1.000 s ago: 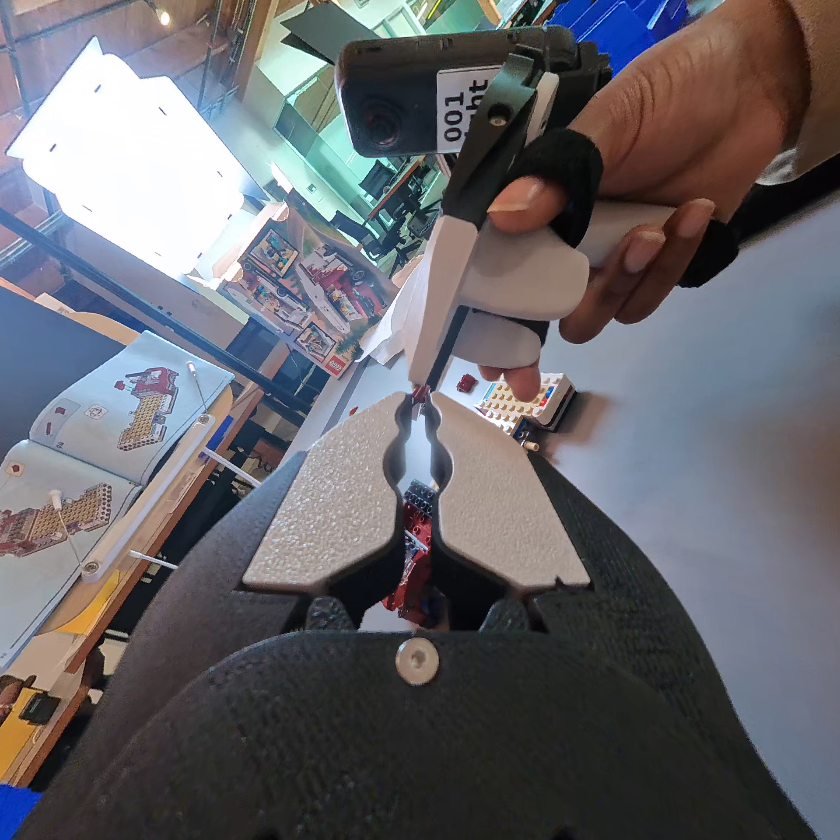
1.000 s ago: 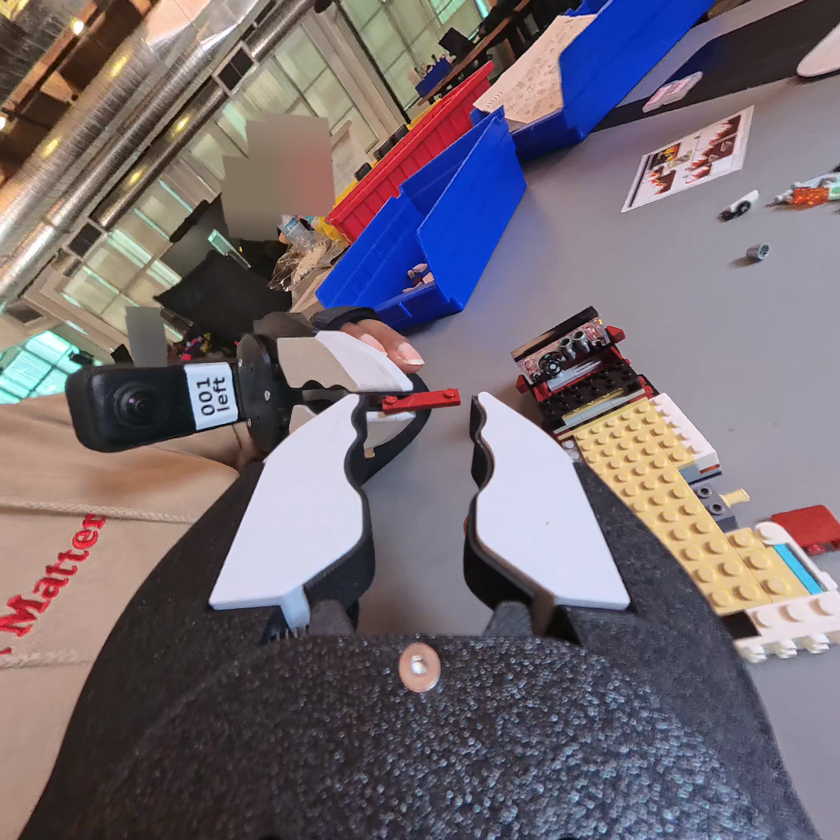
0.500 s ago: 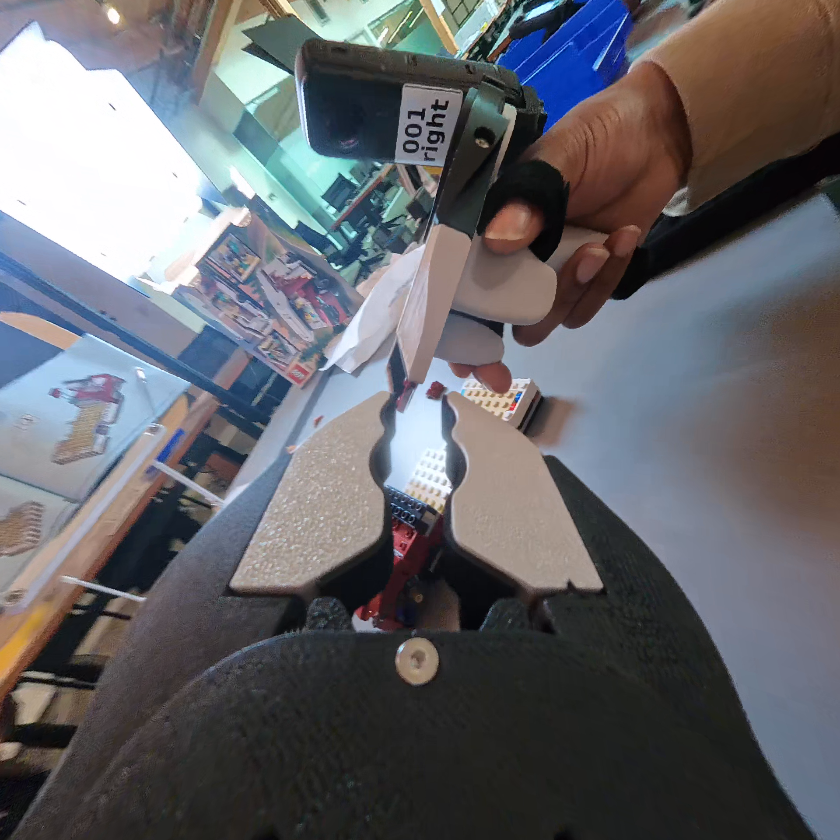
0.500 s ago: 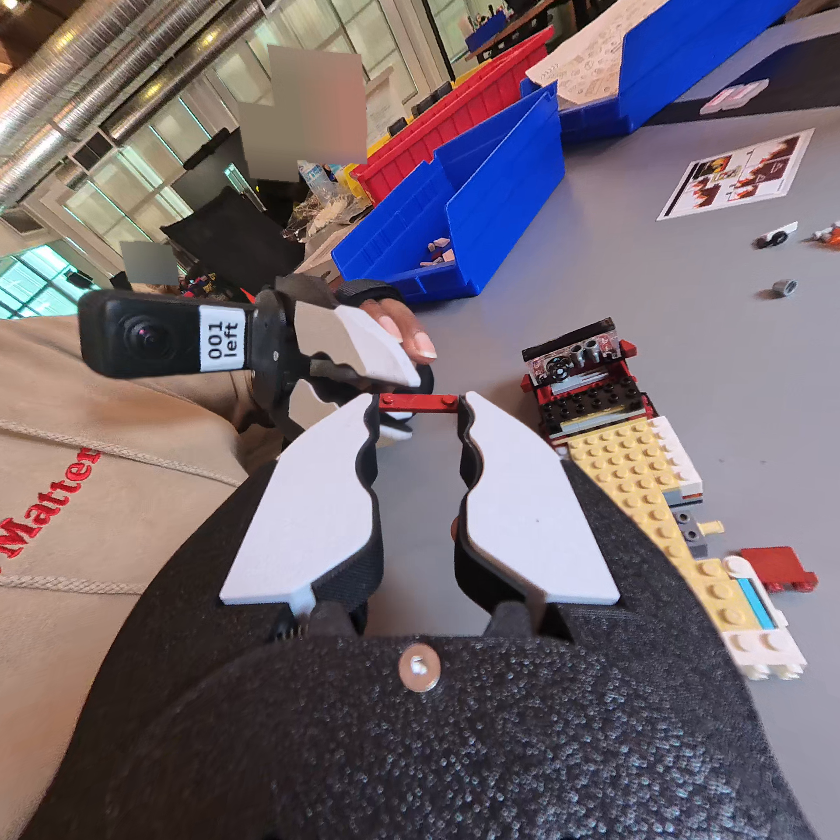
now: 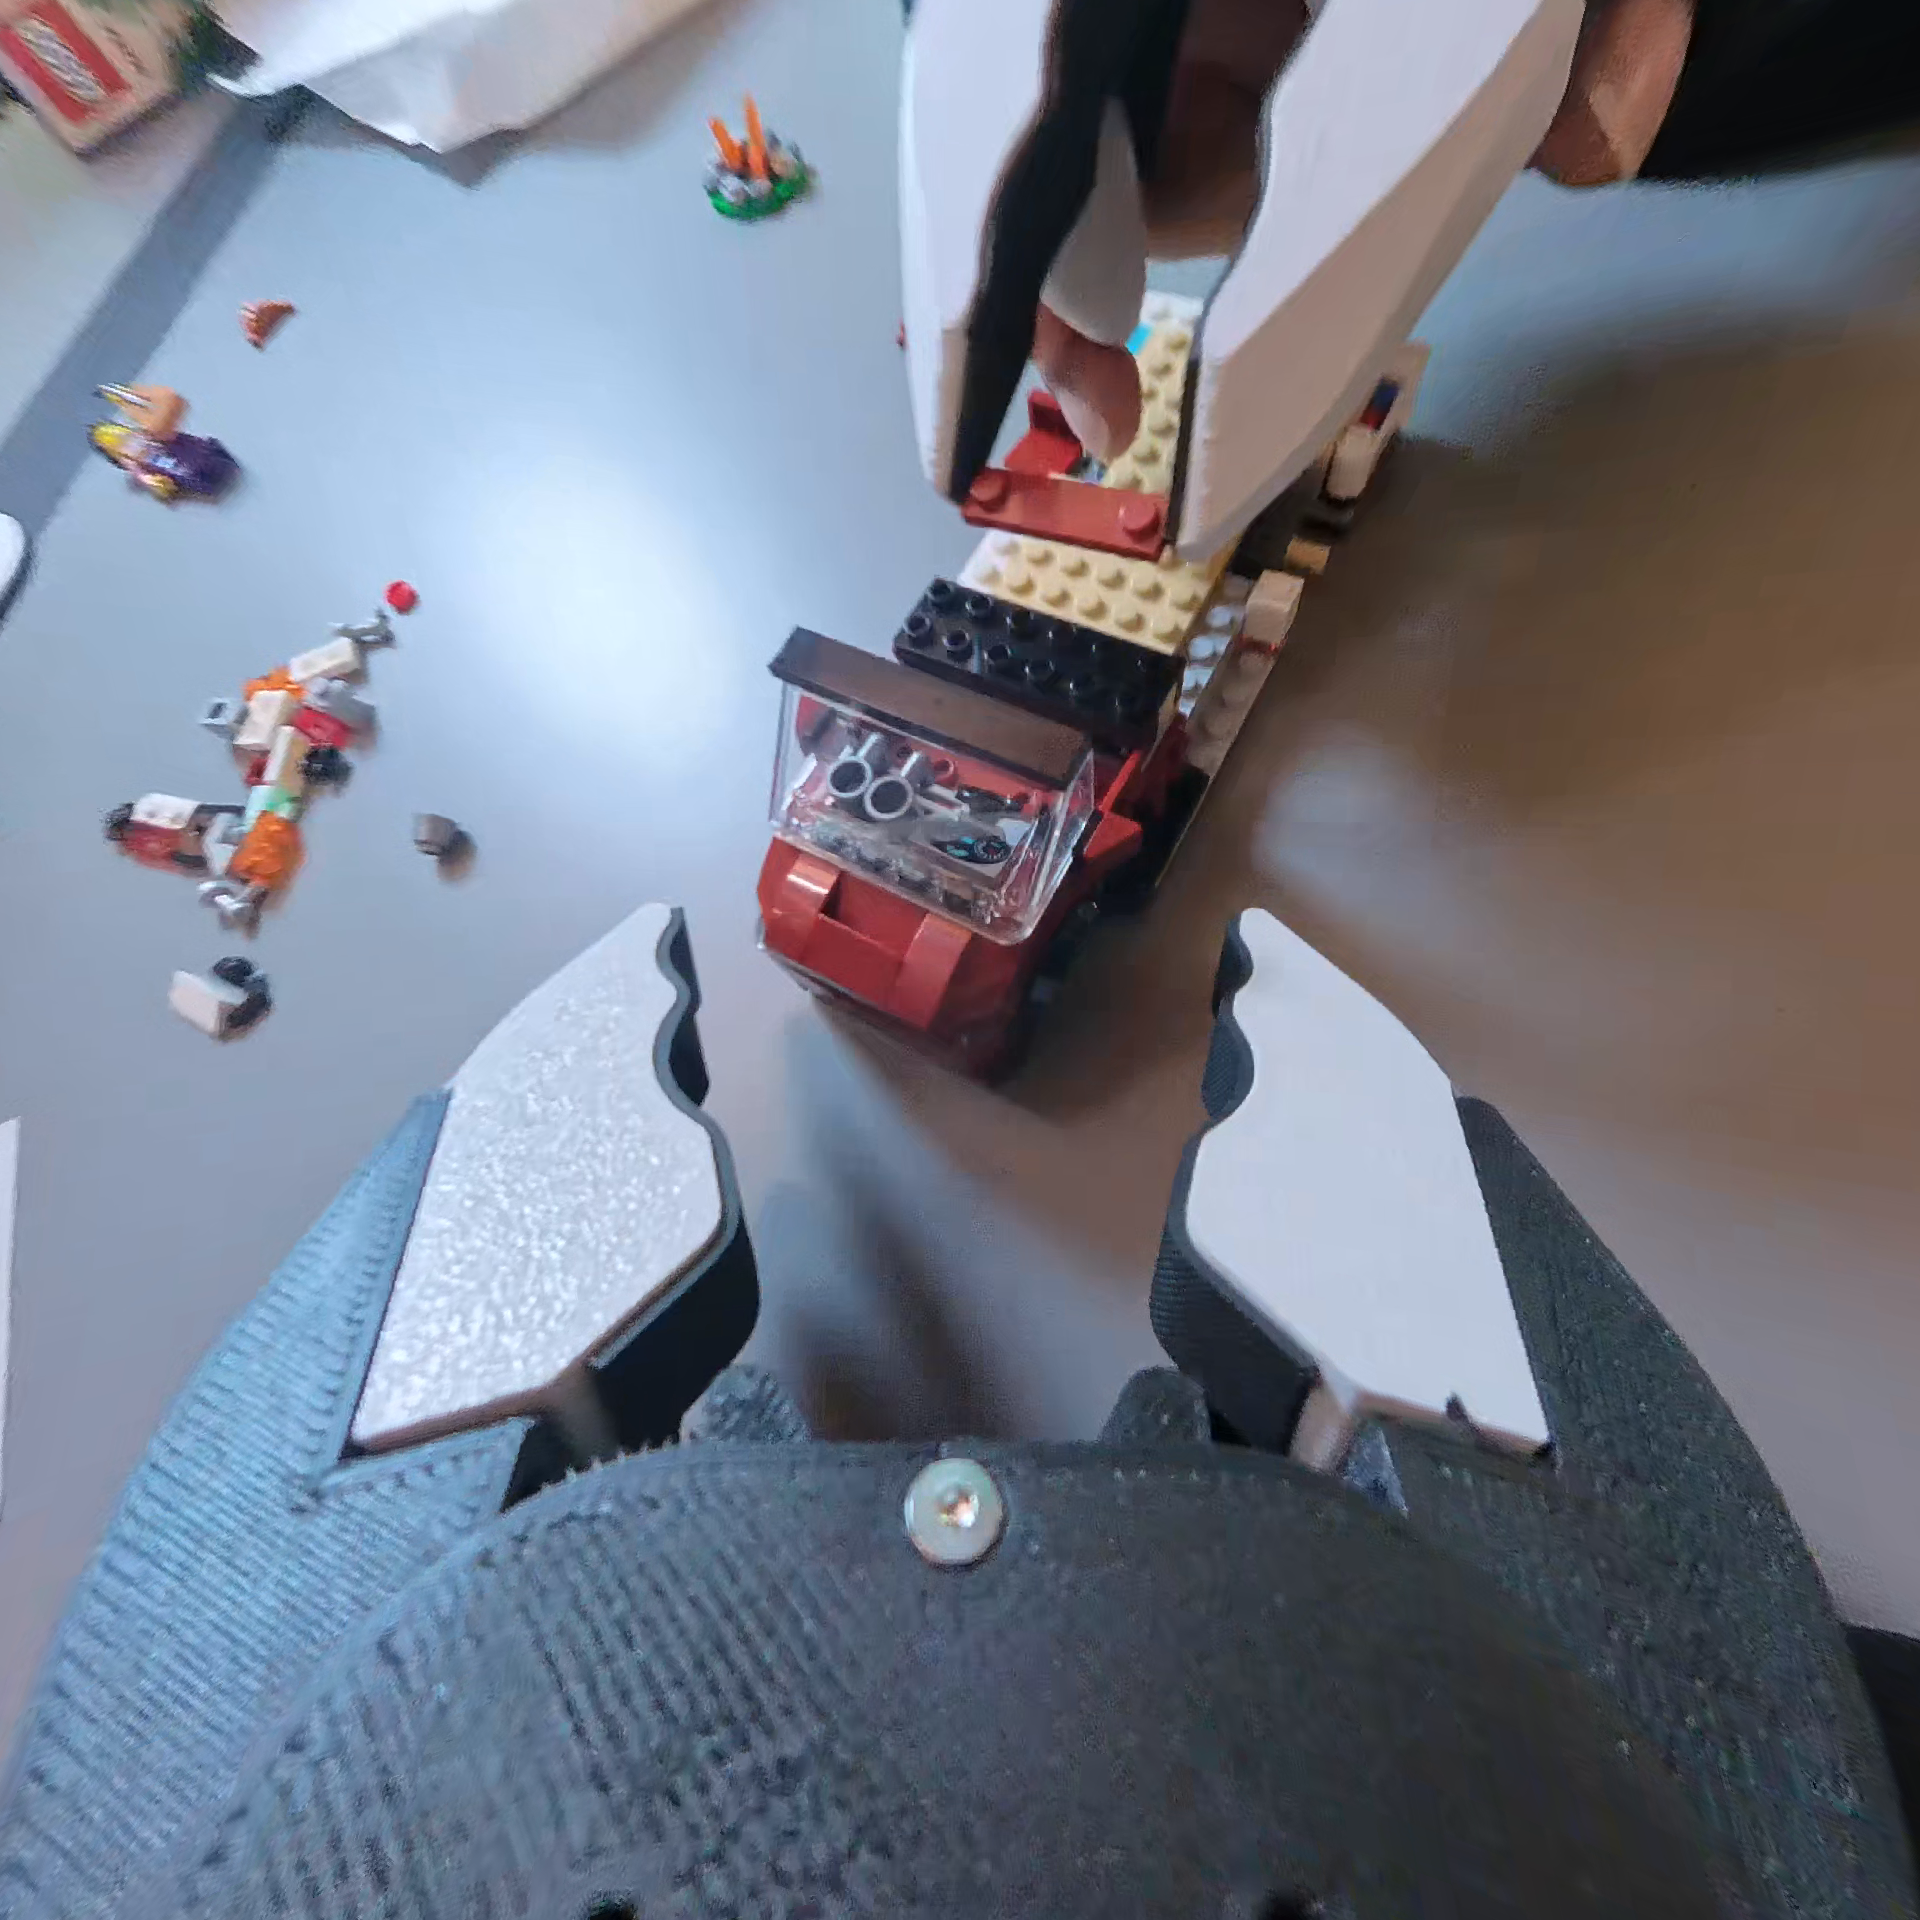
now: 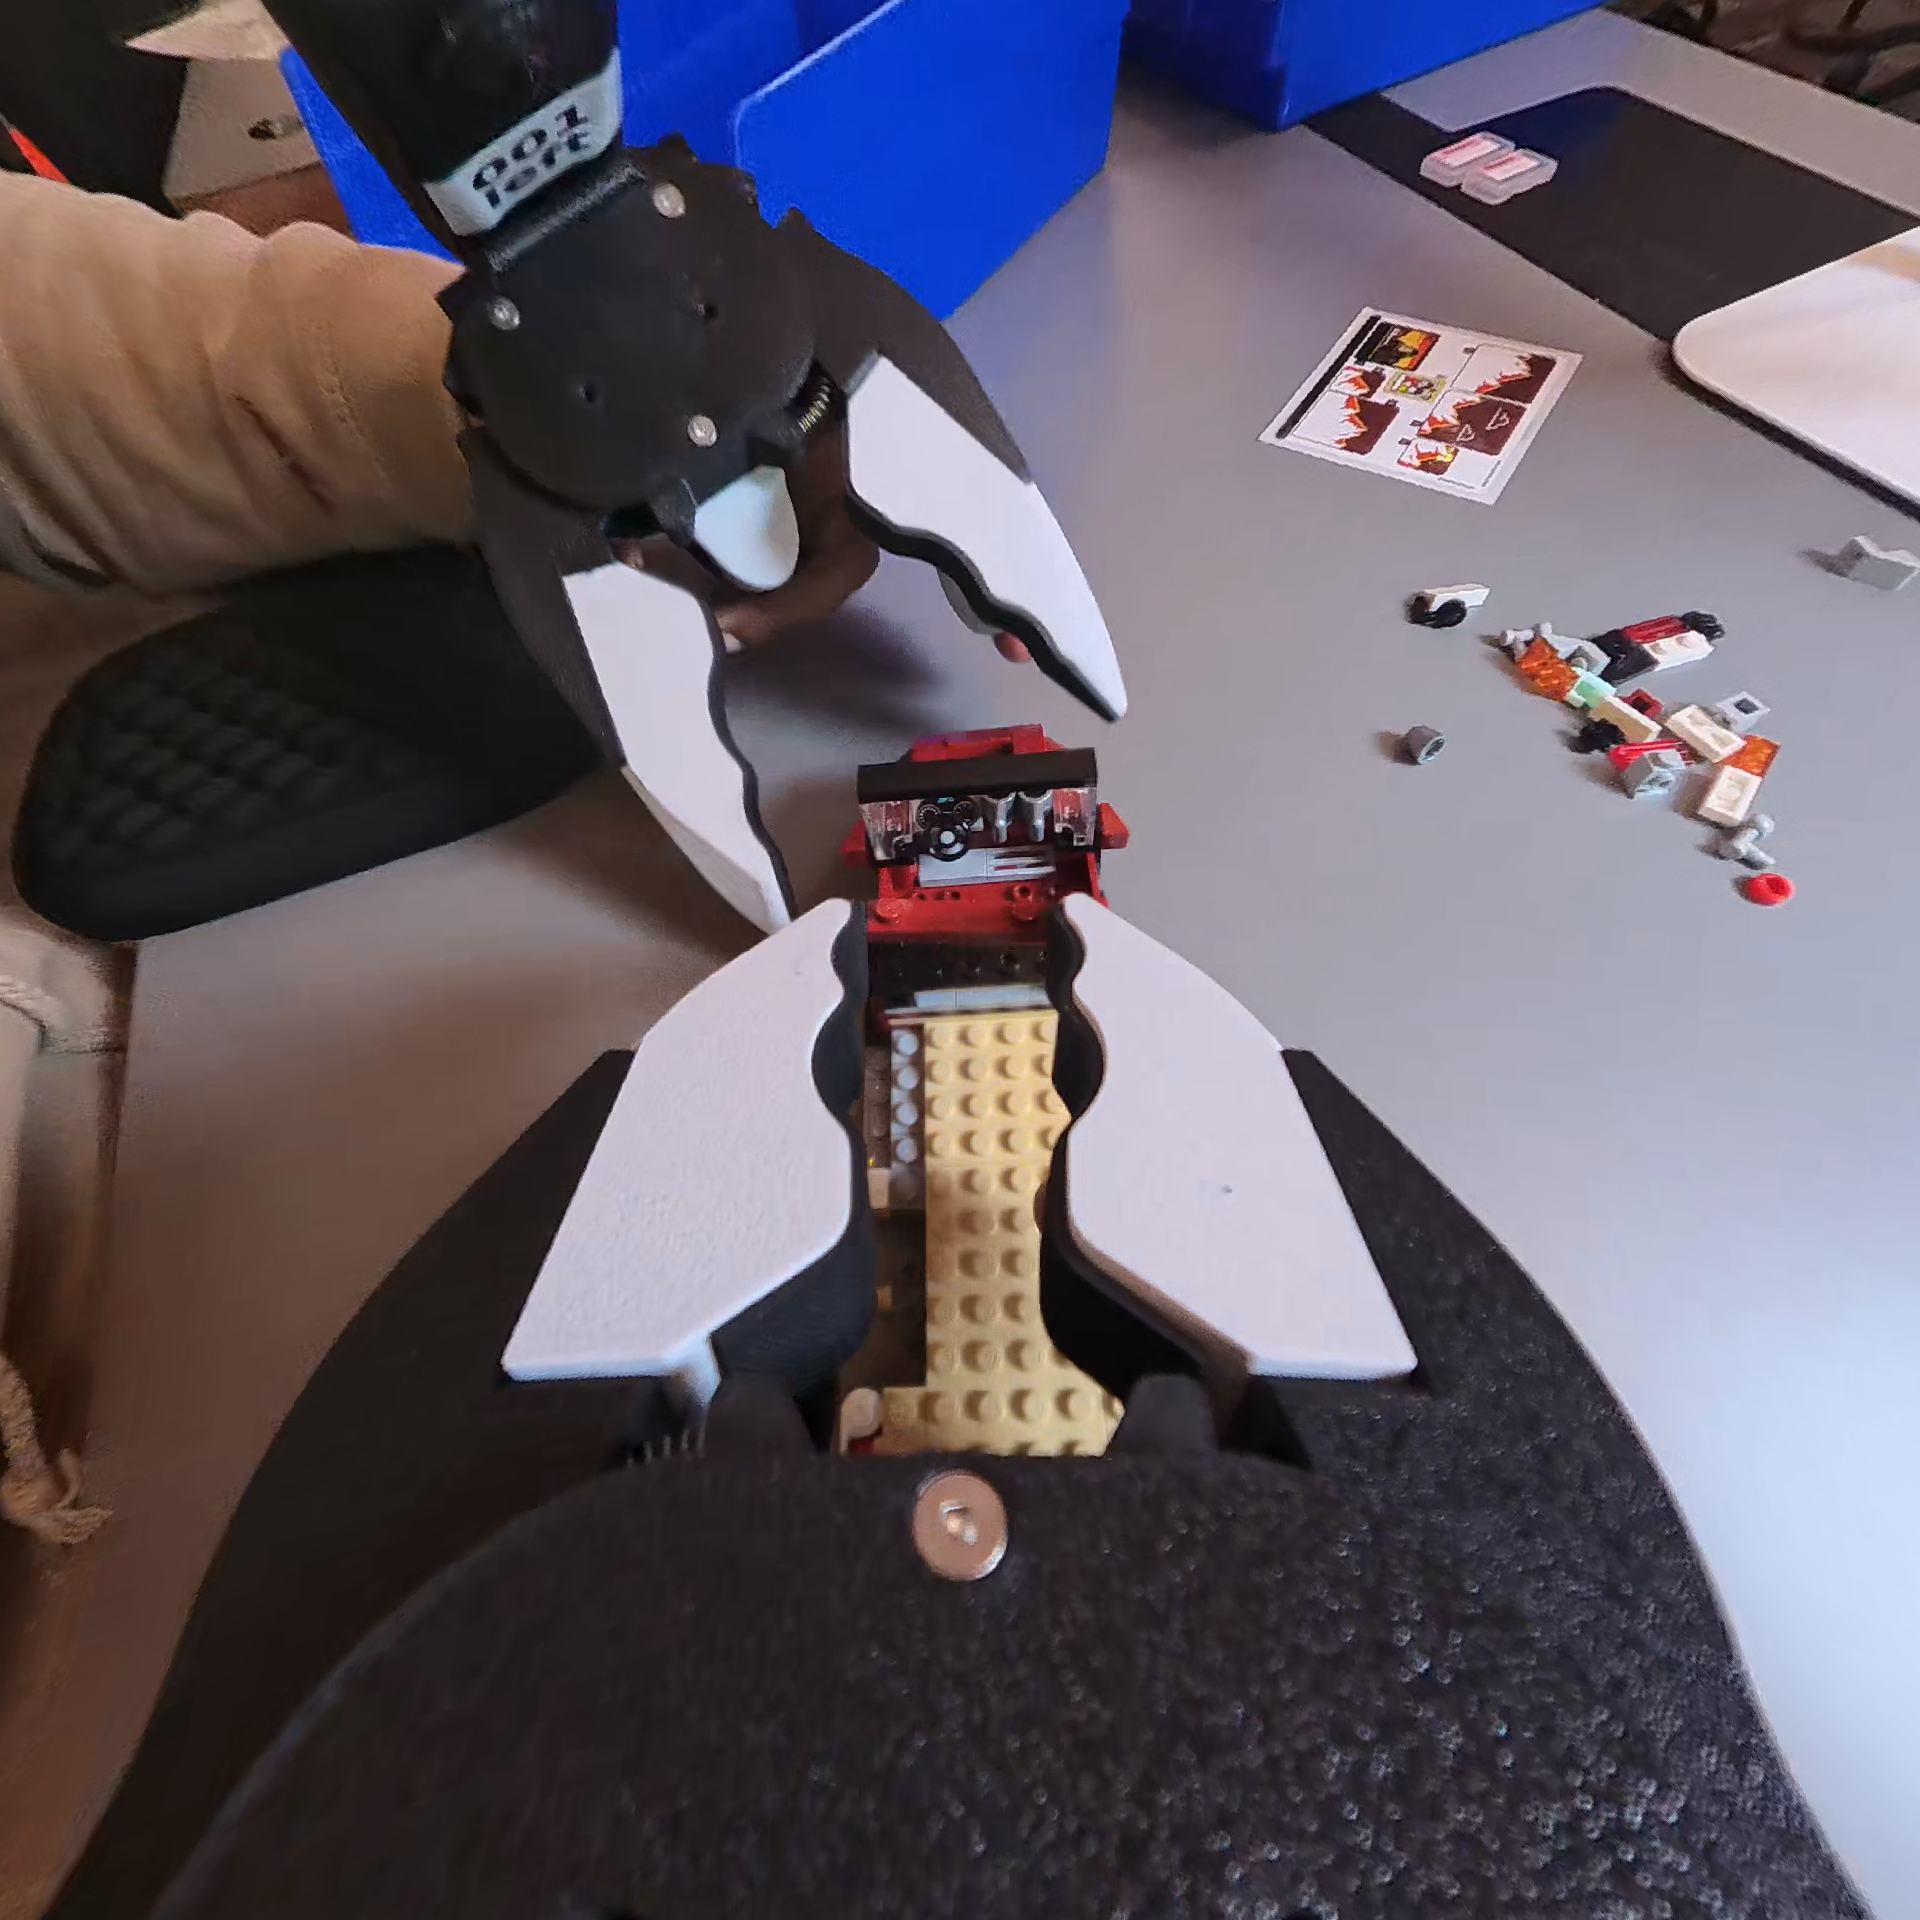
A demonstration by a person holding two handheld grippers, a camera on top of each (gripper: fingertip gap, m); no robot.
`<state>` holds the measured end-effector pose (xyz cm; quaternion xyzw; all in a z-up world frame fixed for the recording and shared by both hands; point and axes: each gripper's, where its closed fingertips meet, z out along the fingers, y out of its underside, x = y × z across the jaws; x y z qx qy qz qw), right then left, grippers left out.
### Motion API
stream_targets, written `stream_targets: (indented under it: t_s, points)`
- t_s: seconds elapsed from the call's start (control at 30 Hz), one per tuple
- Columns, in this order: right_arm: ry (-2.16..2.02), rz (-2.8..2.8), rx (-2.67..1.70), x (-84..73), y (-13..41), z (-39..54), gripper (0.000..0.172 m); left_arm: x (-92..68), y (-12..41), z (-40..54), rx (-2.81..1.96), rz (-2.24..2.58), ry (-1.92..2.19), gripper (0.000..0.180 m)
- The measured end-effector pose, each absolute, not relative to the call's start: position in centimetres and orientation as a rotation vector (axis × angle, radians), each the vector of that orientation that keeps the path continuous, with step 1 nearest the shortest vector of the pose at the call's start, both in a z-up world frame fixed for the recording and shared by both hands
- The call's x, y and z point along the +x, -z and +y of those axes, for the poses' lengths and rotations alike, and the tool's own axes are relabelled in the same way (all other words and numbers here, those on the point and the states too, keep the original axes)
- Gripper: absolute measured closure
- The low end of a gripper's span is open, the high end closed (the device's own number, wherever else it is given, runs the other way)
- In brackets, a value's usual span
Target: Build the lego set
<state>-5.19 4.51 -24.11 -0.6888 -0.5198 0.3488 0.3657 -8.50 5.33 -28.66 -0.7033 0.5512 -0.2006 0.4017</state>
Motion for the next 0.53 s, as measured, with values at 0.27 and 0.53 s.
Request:
stream_targets:
  t_s: [0.27, 0.53]
  points:
    - [-0.840, -1.404, -1.818, -5.2, 25.7, 5.0, 0.139, -6.9, 29.4, 5.9, -1.739, 1.490, 0.560, 0.104]
    - [-0.715, -1.463, -1.881, -3.0, 26.1, 5.4, 0.139, -4.9, 29.4, 6.5, -1.699, 1.551, 0.584, 0.105]
